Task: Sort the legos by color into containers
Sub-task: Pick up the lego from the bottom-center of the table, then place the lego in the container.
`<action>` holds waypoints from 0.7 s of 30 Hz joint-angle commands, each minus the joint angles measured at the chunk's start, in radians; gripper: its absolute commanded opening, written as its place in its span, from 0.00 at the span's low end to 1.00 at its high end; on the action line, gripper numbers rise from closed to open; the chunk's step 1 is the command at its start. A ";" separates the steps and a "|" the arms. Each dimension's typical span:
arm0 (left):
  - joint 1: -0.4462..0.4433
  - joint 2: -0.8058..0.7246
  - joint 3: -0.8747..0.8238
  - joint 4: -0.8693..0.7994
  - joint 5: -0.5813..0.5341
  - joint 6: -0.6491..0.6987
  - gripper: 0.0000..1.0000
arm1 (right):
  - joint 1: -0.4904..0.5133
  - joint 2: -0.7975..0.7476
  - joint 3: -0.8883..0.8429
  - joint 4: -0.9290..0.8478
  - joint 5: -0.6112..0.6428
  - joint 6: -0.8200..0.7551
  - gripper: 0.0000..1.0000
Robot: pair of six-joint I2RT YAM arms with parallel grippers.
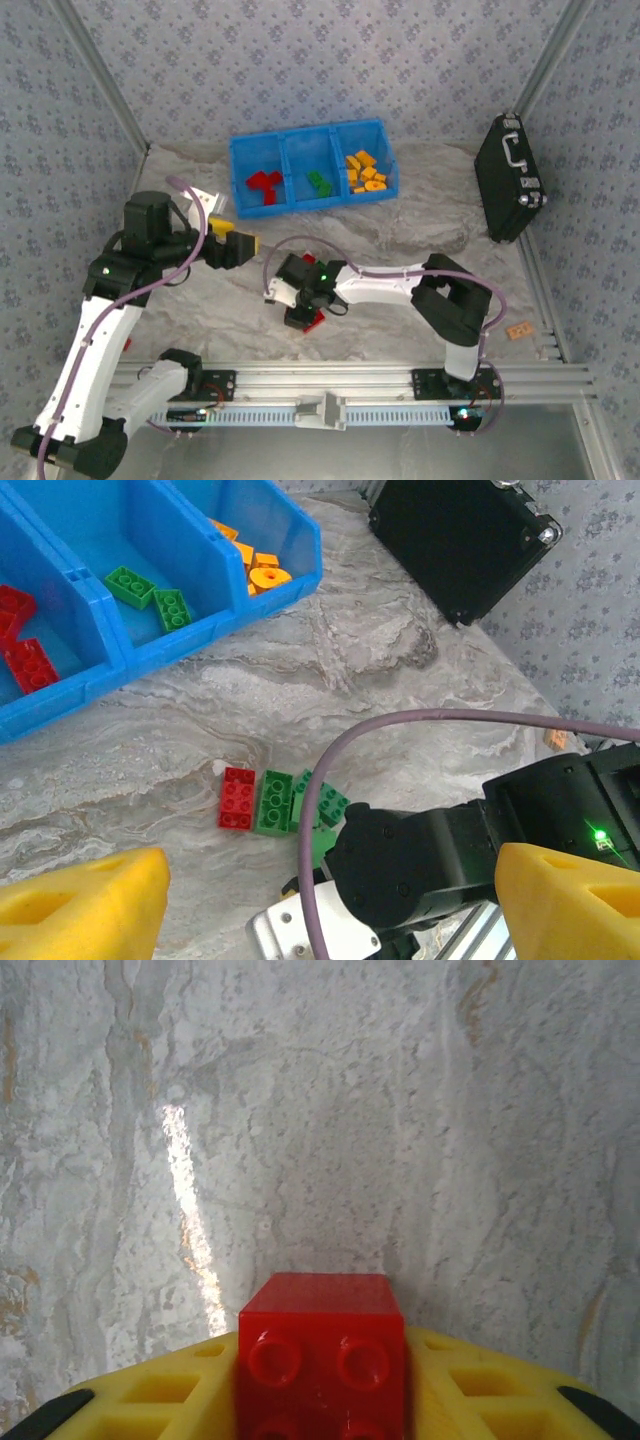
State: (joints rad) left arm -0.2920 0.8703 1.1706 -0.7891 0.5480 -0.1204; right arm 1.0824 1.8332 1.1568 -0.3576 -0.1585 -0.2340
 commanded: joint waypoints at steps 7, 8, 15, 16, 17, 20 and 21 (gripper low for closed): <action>0.033 -0.059 0.065 -0.034 -0.052 0.057 0.85 | -0.169 0.008 0.257 -0.041 -0.019 0.010 0.32; 0.037 -0.063 0.070 -0.044 -0.058 0.064 0.86 | -0.186 0.026 0.295 -0.045 -0.028 -0.001 0.32; 0.078 -0.078 0.079 -0.068 -0.062 0.090 0.87 | -0.287 0.264 0.685 -0.096 0.041 0.005 0.32; 0.082 -0.078 0.073 -0.062 -0.058 0.091 0.87 | -0.300 0.309 0.751 -0.105 0.052 0.014 0.32; 0.085 -0.077 0.069 -0.061 -0.054 0.093 0.88 | -0.311 0.364 0.831 -0.113 0.067 0.020 0.31; 0.092 -0.064 0.064 -0.069 -0.044 0.101 0.88 | -0.333 0.537 1.097 -0.189 0.108 0.067 0.31; 0.094 -0.060 0.064 -0.071 -0.039 0.102 0.88 | -0.340 0.600 1.200 -0.228 0.118 0.082 0.32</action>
State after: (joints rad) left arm -0.2081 0.8013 1.2301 -0.8429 0.4854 -0.0444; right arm 0.7616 2.3096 2.1700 -0.4652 -0.0967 -0.2085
